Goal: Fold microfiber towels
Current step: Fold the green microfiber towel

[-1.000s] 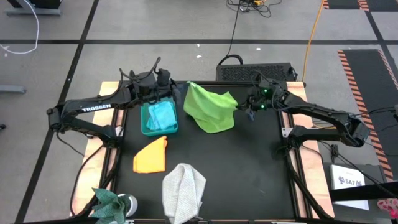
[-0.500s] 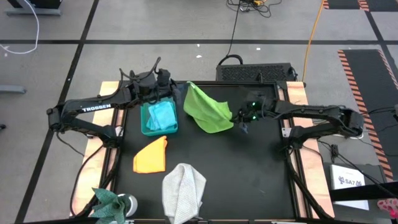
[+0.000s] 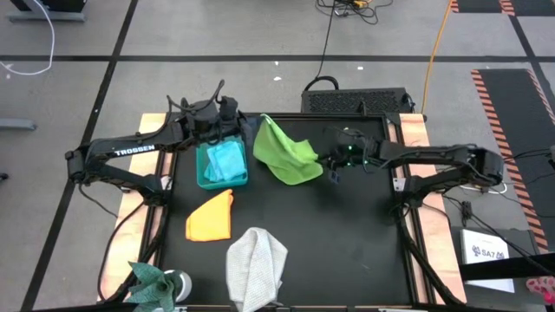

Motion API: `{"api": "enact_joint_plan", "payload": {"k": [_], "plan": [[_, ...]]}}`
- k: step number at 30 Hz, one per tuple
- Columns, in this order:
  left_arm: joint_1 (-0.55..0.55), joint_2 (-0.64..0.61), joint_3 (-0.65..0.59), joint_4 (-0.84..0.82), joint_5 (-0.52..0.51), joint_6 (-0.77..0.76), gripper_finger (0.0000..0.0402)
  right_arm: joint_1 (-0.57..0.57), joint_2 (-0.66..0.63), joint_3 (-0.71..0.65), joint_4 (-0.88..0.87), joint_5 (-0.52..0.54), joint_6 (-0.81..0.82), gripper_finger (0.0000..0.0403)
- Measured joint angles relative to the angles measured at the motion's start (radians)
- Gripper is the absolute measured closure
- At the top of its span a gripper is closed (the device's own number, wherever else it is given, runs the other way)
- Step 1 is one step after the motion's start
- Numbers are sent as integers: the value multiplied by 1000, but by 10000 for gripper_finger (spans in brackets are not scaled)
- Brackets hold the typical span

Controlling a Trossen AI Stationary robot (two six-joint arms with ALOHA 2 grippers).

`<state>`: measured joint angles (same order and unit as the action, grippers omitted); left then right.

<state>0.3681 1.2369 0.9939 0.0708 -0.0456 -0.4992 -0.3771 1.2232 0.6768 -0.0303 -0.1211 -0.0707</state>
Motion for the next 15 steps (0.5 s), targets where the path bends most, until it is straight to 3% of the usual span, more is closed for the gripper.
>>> {"api": "enact_joint_plan", "payload": {"k": [9, 15], "plan": [[-20, 0, 0, -2, 10, -12, 400, -142, 19, 63, -5, -19, -21, 327], [-30, 0, 0, -1, 10, -23, 400, -191, 132, 112, 8, -252, 42, 308]]}}
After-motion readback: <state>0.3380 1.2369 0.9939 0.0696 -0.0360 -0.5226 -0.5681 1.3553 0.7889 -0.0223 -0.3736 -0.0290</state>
